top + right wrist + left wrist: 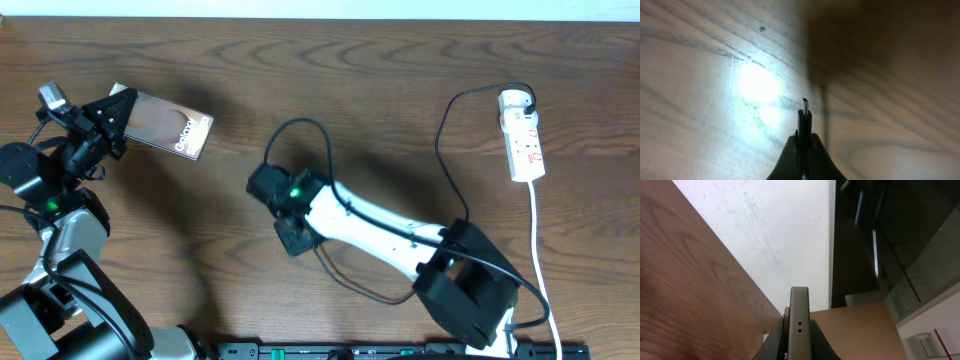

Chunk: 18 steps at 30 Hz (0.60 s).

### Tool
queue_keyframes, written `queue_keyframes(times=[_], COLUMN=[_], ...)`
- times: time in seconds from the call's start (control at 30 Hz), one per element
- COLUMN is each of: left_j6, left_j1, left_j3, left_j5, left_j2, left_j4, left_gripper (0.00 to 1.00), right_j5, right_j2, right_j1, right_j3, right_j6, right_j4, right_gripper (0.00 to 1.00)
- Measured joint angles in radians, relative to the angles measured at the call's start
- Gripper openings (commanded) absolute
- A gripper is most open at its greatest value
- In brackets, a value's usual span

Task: Plug charger to phone and switch on socket
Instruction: 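Lift the cable plug with the right gripper toward the held phone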

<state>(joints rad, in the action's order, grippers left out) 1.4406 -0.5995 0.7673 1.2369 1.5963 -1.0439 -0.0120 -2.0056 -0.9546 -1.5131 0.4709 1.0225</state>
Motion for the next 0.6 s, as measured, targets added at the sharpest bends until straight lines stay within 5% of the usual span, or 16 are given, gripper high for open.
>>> queue_keyframes(times=[0.23,0.6], left_j6=[-0.005,-0.006], left_j1=[0.0,0.0], left_j3=[0.0,0.0], left_j5=[0.008,0.015], left_j2=[0.0,0.0], left_j4=[0.0,0.0], left_gripper=[0.07,0.07], right_j5=[-0.171,-0.933], right_j2=[0.0,0.0], right_j1=[0.098,0.447], right_j3=[-0.191,-0.209], right_j6=[-0.166,-0.547], right_j4=[0.12,0.113], right_gripper=[0.01,0.01])
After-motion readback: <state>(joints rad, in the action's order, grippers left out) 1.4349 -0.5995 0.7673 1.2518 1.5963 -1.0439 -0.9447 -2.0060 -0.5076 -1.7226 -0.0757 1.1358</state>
